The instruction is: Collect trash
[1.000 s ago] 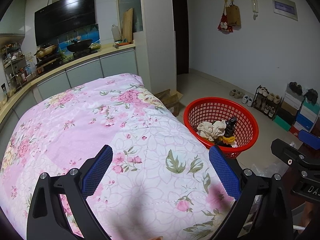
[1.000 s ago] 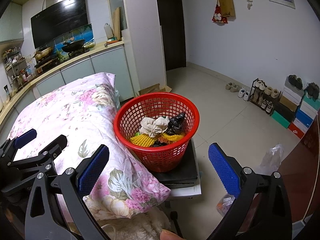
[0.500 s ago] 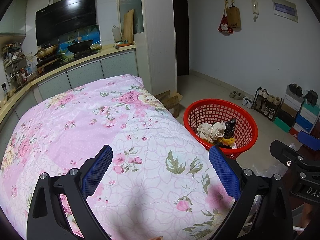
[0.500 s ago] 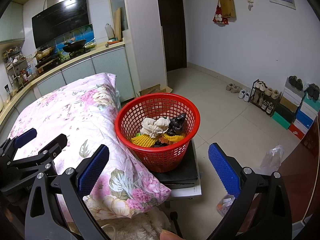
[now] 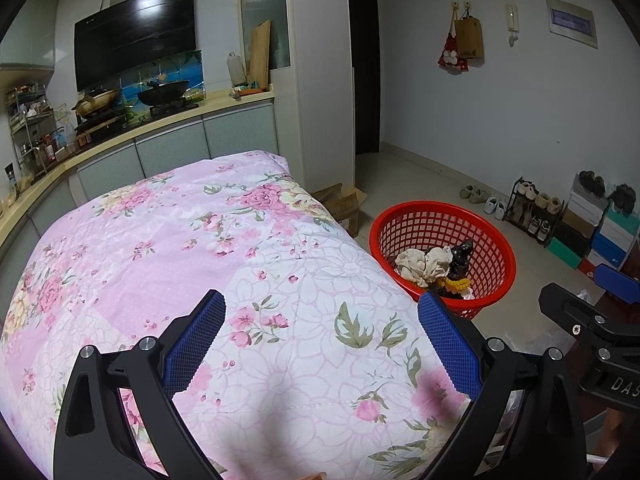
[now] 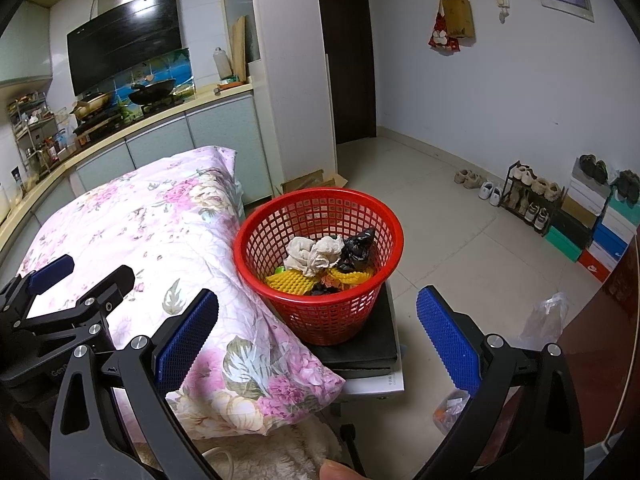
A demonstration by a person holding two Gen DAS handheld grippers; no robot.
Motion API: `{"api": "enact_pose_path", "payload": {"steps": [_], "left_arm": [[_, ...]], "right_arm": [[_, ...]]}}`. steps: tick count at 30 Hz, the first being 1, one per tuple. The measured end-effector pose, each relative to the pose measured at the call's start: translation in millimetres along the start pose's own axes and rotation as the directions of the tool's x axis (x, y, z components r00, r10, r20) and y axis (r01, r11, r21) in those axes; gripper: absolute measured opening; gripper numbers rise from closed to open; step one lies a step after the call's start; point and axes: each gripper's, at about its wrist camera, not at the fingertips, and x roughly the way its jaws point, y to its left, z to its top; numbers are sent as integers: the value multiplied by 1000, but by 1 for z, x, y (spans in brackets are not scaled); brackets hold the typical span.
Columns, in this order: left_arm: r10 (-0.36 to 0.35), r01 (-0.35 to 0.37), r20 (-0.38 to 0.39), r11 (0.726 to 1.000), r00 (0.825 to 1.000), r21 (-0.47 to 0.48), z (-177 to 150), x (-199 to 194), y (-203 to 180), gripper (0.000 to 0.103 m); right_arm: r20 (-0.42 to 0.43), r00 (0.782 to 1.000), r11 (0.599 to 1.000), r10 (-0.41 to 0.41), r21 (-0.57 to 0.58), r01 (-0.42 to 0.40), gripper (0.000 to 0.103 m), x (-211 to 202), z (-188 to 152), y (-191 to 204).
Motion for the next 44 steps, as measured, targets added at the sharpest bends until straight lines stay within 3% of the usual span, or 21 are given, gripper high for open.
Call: {"api": "enact_pose_path", "payload": {"steps": [27, 34, 40, 44], "left_arm": [[-5, 5, 4, 1000, 1000, 3, 1, -2, 0, 94], [-16, 15, 43, 1000, 999, 10, -1, -12, 1, 94], [-11, 12, 7, 998, 1000, -63, -4, -13, 33, 94], [69, -70, -12, 991, 998, -117, -12, -19, 74, 94]], "right_arm": [[0, 1000, 1000, -2, -1, 2, 96, 0, -1, 1], [-4, 1000, 1000, -5, 5, 5, 96, -1, 2, -1], [-15, 1000, 1000, 4, -8, -4, 96, 4, 2, 3], [-51, 996, 995, 75, -64, -78, 96, 14, -7, 35]]}}
